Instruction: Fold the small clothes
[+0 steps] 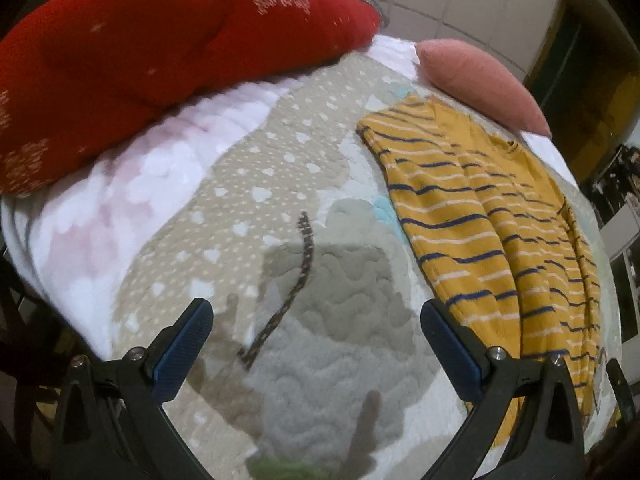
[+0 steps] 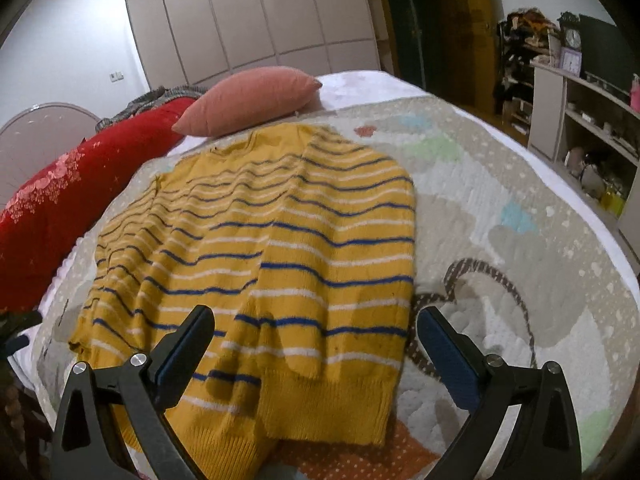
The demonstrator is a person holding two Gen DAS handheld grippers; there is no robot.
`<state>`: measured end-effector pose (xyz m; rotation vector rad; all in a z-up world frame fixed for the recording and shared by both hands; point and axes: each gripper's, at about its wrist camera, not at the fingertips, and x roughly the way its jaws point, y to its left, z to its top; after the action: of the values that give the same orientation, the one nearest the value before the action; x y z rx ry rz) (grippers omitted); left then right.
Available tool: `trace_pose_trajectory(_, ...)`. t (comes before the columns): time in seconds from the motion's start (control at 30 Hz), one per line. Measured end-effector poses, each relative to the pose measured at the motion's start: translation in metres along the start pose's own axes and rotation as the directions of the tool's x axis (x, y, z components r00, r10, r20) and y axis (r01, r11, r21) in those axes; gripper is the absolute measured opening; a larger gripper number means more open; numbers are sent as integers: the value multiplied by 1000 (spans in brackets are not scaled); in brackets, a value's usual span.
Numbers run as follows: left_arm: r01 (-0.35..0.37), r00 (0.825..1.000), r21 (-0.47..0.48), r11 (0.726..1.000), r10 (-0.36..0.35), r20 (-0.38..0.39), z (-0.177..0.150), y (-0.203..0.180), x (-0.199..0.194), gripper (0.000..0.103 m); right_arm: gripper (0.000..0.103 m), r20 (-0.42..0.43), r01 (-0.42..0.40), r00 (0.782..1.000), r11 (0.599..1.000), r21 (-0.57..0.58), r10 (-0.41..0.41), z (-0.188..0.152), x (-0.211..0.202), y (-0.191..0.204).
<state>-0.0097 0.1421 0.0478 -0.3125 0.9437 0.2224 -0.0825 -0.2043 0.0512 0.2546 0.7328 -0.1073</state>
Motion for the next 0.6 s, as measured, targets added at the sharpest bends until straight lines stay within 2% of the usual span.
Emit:
trace_pose_trajectory(0.1, 90, 995, 30, 995, -89, -52, 6, -21, 16, 103, 103, -22, 8, 1000, 1000, -17, -8, -6, 3, 4)
trace_pose_trajectory(0.2, 191, 975, 39, 981, -185, -120, 5, -42, 35, 103, 103, -28, 22, 999, 999, -39, -23, -12, 2, 9)
trace_pose_trajectory(0.23, 197, 971, 41, 979, -190, -144, 3, -50, 43, 103, 103, -29, 25, 999, 999, -43, -26, -12, 3, 10)
trace_pose_trajectory(0.3, 192, 974, 75, 979, -181, -134, 0, -65, 50, 98, 103, -31, 31, 999, 998, -50, -32, -13, 3, 10)
trace_pose_trajectory(0.33, 202, 974, 99, 974, -190, -121, 0, -72, 53, 73, 103, -31, 35, 999, 998, -53, -37, -13, 4, 10)
trace_pose_trajectory(0.37, 210, 972, 108, 972, -196, -126, 1, -76, 55, 29, 103, -32, 40, 999, 998, -54, -42, -13, 5, 10)
trace_pose_trajectory(0.4, 230, 965, 94, 969, -215, -147, 3, -78, 59, 11, 103, -33, 47, 998, 997, -54, -49, -13, 6, 10)
trace_pose_trajectory(0.43, 251, 959, 72, 965, -238, -155, 5, -78, 59, 8, 103, -37, 53, 998, 997, -52, -55, -13, 7, 8)
trace_pose_trajectory(0.47, 252, 960, 56, 966, -242, -142, 9, -75, 55, 8, 103, -41, 60, 997, 997, -47, -62, -13, 7, 7)
trace_pose_trajectory(0.53, 212, 974, 51, 976, -207, -86, 20, -66, 44, 7, 100, -41, 70, 997, 997, -31, -71, -11, 5, 1)
trace_pose_trajectory(0.6, 134, 991, 18, 991, -134, -9, 36, -43, 29, 7, 100, -33, 80, 996, 997, -10, -80, -8, 2, -7)
